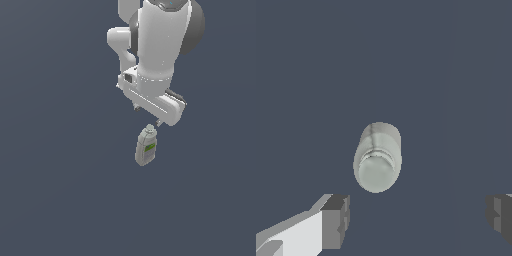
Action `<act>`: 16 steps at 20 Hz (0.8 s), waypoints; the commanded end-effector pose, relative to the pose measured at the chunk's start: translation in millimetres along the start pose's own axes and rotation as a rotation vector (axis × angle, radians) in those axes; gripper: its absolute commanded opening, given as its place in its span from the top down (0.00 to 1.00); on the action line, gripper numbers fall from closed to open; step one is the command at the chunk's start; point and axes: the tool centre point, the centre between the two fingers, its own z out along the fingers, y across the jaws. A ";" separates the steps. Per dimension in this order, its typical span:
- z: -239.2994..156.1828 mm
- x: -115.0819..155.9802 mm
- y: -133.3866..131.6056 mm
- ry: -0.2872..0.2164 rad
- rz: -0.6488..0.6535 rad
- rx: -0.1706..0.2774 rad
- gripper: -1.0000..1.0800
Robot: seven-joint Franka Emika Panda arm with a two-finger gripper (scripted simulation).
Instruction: Pick up the object and move it to a goal position.
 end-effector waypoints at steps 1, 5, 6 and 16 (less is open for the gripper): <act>1.1 1.5 -5.9 0.004 0.054 0.002 0.04; 2.6 3.2 -13.2 0.009 0.120 0.006 0.04; 3.0 3.6 -14.7 0.010 0.134 0.006 0.04; 4.7 5.3 -22.5 0.015 0.205 0.010 0.04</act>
